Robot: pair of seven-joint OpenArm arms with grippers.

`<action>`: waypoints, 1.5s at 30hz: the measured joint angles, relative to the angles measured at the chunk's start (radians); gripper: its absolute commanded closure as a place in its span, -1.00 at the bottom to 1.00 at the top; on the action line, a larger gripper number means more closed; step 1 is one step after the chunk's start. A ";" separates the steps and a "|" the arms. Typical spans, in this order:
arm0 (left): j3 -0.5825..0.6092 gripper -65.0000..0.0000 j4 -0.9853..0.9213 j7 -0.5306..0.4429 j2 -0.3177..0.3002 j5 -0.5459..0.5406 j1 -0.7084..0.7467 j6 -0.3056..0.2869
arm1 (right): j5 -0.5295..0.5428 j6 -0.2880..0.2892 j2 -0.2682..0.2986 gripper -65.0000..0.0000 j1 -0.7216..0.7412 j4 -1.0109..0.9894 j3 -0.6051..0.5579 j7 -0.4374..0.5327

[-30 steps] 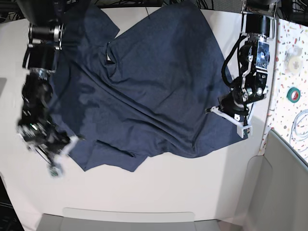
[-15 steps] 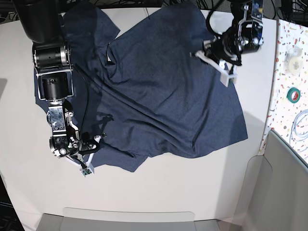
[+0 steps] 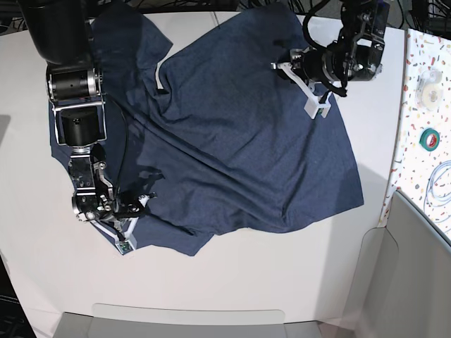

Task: Layout the t-shirt on the table in an organized manner, then fold the t-shirt properly
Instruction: 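Regrasp the shirt hem corners with both grippers and pull outward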

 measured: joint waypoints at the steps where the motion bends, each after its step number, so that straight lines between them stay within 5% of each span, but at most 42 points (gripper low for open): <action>1: 0.001 1.00 -0.023 -0.040 -0.027 -0.034 0.000 -0.018 | -0.009 0.002 0.005 1.00 0.003 -0.015 0.002 0.024; 10: -0.010 1.00 -0.180 -0.277 -0.227 0.001 -0.028 -0.037 | -0.037 -0.085 0.109 1.00 0.021 -0.097 0.006 0.102; 13: -0.008 1.00 -0.202 -0.260 -0.253 0.033 -0.061 -0.022 | -0.024 -0.093 0.116 1.00 0.016 -0.096 0.011 0.104; 19: -0.003 1.00 -0.240 -0.267 -0.243 0.150 -0.105 -0.018 | -0.009 -0.084 0.112 1.00 -0.010 -0.096 0.153 0.124; 29: -0.008 1.00 -0.207 -0.275 -0.175 0.242 -0.084 0.016 | -0.019 -0.085 0.112 1.00 -0.030 -0.066 0.171 0.146; 35: -0.030 1.00 -0.008 -0.196 -0.137 0.231 0.008 0.022 | -0.071 -0.115 0.095 1.00 -0.113 0.143 0.187 0.014; 41: -0.151 1.00 0.187 -0.174 -0.065 0.216 0.069 0.017 | -0.069 -0.120 0.014 1.00 -0.225 0.529 0.431 -0.130; 45: -0.208 1.00 0.193 -0.179 -0.058 0.229 0.079 0.024 | -0.079 -0.120 -0.022 1.00 -0.326 0.804 0.471 -0.185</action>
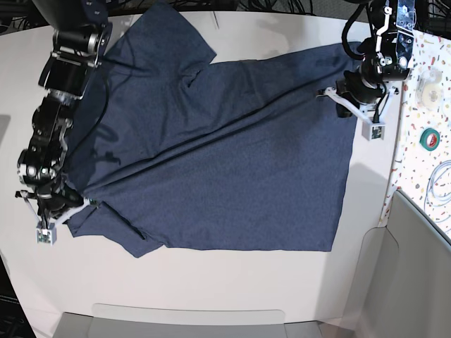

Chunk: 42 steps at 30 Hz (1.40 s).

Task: Layout the t-shirt on the table in an organized manner, then fold the t-shirt properly
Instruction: 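Regrasp the shirt hem corners with both grippers and pull outward, then drag the shirt shoulder with the right gripper to square the shirt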

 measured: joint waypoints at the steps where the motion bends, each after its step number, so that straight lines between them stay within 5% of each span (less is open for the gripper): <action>1: -0.004 1.00 -0.003 0.001 0.000 0.000 0.005 -0.002 | 0.010 0.000 0.000 1.00 -0.026 0.056 -0.001 -0.006; 7: -0.005 1.00 -0.002 0.011 -0.003 -0.001 0.008 -0.005 | 0.050 0.002 -0.041 1.00 -0.241 0.447 0.003 -0.195; 12: -0.061 1.00 -0.001 0.014 -0.001 -0.005 0.005 -0.006 | 0.135 0.106 -0.085 1.00 -0.497 0.503 -0.007 -0.315; 23: -0.121 1.00 -0.012 0.008 0.000 -0.001 -0.035 -0.005 | 0.229 0.131 -0.076 1.00 -0.842 0.505 -0.006 -0.211; 29: -0.121 1.00 -0.026 0.008 0.000 -0.001 -0.035 -0.005 | 0.236 0.129 0.005 1.00 -0.872 0.499 0.003 -0.201; 42: -0.120 1.00 -0.029 0.011 0.000 -0.001 -0.029 -0.005 | 0.093 0.127 0.040 1.00 -0.877 0.496 0.031 -0.225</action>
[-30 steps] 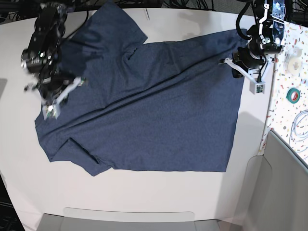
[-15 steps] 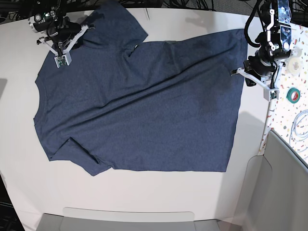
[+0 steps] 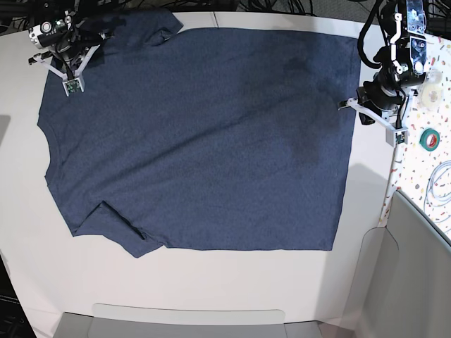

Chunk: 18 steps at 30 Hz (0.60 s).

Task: Layout the t-shirt on the table in an organized manner, then fold the t-shirt properly
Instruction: 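Drag the shirt shoulder with the right gripper to square the shirt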

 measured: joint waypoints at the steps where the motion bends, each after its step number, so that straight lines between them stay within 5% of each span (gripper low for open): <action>1: 0.000 1.00 0.000 0.000 0.000 0.000 0.000 0.000 | 0.000 0.000 0.001 1.00 -0.003 0.000 0.000 0.003; 6: -0.001 1.00 0.000 0.000 0.001 0.000 0.000 0.000 | 0.004 0.000 -0.005 1.00 -0.014 0.003 0.000 0.010; 9: -0.001 1.00 0.000 -0.001 0.003 0.000 0.000 0.000 | 0.104 -0.002 -0.038 1.00 0.010 0.003 0.031 0.007; 18: -0.001 0.86 0.000 -0.006 0.021 0.000 0.000 0.000 | 0.633 -0.002 -0.040 0.00 0.011 0.005 0.342 -0.005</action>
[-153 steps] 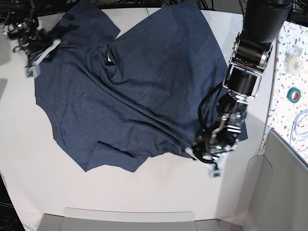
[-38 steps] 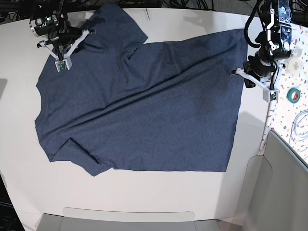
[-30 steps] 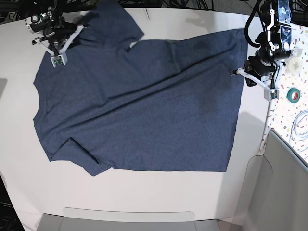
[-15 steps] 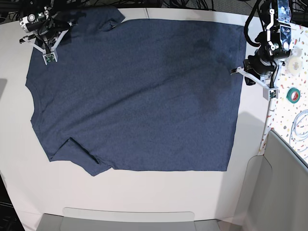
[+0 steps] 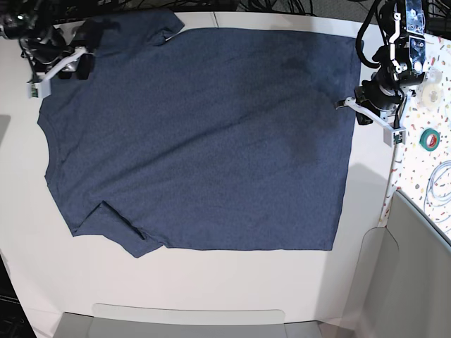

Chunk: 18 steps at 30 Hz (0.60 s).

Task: Layout the t-shirt on the table in an organized manner, then fold the t-shirt properly
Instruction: 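Drag the shirt shoulder with the right gripper to square the shirt, then release the shirt with both grippers and raise them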

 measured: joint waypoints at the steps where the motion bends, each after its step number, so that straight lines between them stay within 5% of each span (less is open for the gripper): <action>1: 0.000 0.85 0.000 0.002 0.007 0.000 0.000 0.000 | 0.046 -0.001 0.000 -0.07 -0.003 0.002 0.034 0.005; 7: 0.001 0.83 0.000 0.007 0.011 0.000 0.008 0.000 | 0.222 0.008 -0.008 -0.18 -0.076 -0.011 0.317 -0.118; 11: 0.001 0.82 0.000 0.009 0.012 0.000 0.019 0.000 | 0.379 0.185 -0.029 -0.18 -0.095 -0.158 0.450 -0.207; 14: 0.001 0.82 0.000 0.004 0.012 0.000 0.016 0.000 | 0.342 0.253 -0.032 -0.18 -0.101 -0.327 0.476 -0.230; 18: 0.001 0.82 0.000 0.006 0.012 0.000 0.018 0.000 | 0.359 0.264 -0.037 -0.18 -0.046 -0.410 0.431 -0.233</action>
